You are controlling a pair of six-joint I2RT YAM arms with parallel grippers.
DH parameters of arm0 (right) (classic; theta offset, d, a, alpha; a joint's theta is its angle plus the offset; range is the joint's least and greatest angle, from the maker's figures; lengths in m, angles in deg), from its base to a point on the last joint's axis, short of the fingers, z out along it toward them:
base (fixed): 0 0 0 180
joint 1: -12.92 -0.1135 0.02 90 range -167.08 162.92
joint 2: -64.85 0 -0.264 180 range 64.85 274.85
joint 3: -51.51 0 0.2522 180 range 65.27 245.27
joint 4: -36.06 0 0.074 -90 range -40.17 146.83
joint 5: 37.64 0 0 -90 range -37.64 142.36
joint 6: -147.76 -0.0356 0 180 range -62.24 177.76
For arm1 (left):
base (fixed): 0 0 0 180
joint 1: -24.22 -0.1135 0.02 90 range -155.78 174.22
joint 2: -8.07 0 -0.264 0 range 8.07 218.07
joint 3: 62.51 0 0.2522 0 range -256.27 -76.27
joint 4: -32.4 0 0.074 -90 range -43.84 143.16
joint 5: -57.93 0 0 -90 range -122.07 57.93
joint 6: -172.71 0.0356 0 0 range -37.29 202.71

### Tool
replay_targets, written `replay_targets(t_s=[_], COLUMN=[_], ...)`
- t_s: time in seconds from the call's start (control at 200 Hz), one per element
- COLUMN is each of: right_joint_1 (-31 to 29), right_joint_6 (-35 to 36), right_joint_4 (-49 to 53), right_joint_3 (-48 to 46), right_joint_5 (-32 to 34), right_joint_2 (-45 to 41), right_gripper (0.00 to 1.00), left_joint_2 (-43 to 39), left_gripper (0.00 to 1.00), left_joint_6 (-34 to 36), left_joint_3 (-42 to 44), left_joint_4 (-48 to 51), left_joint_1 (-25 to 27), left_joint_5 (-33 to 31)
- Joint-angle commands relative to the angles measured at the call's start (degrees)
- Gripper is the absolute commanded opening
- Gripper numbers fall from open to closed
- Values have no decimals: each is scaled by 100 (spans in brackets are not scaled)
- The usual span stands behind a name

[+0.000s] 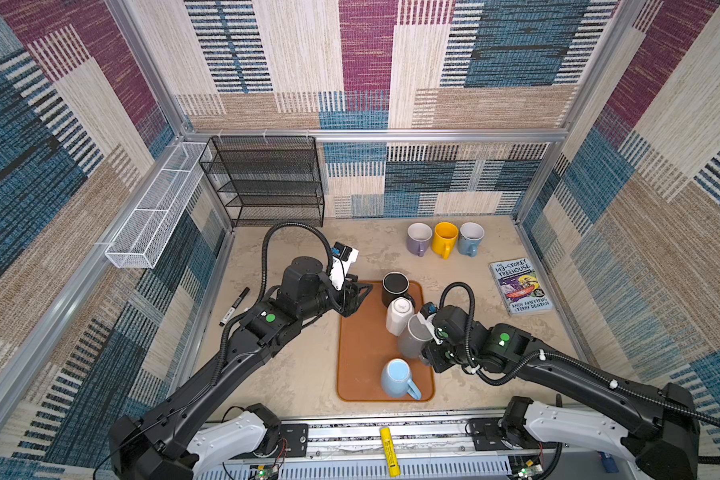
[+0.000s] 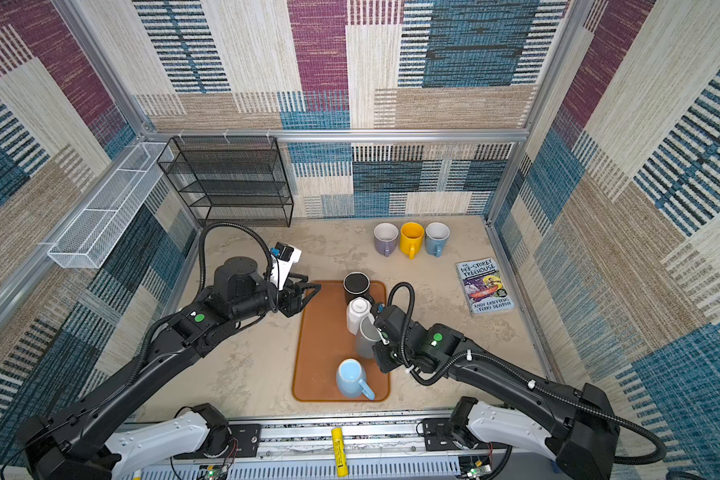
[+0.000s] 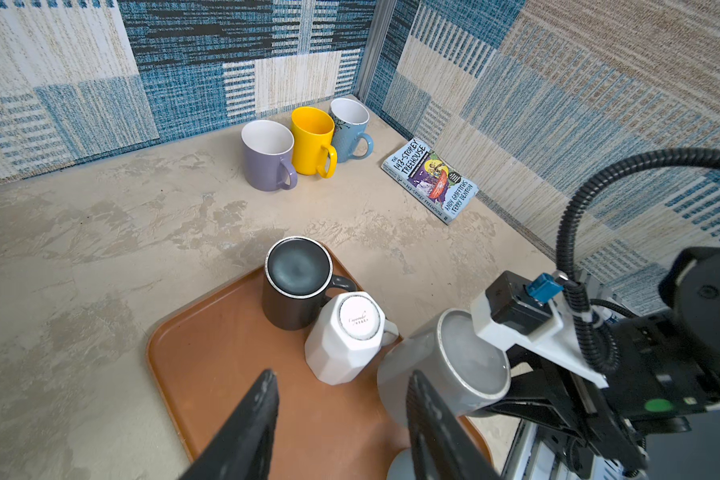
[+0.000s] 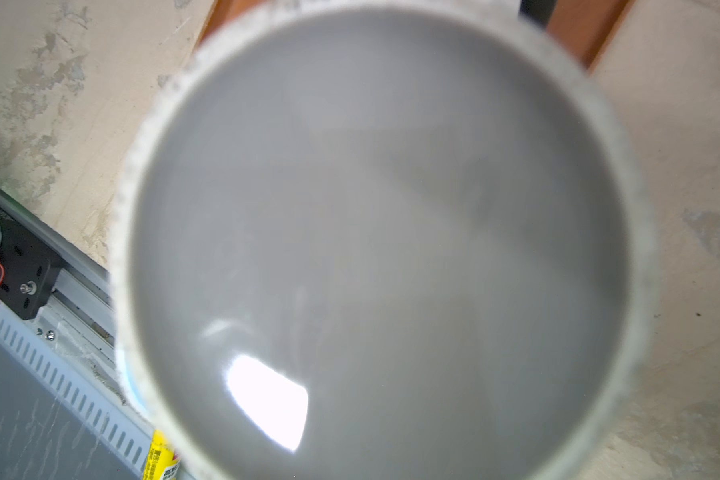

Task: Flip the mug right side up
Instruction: 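Close the right gripper on the grey mug and lift it, then carry the grey mug up toward the left gripper, tilting it sideways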

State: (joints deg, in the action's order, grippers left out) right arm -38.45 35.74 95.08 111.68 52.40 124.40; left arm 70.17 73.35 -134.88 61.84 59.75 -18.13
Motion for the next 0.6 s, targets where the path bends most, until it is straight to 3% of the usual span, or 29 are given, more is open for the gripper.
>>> replay_targets(t_s=[0.0, 0.596], right_joint_1=[-4, 5], right_joint_6=[121, 466], right_joint_4=[-262, -545], right_joint_3=[210, 1086], right_joint_5=[71, -45], right_joint_2=[-64, 47], right_gripper=[0, 0], left_joint_2=[4, -4], left_gripper=[51, 51], left_joint_6=[-94, -70], left_joint_3=[7, -98], left_joint_4=[-222, -57], left_joint_1=[-2, -19], left_joint_5=[56, -154])
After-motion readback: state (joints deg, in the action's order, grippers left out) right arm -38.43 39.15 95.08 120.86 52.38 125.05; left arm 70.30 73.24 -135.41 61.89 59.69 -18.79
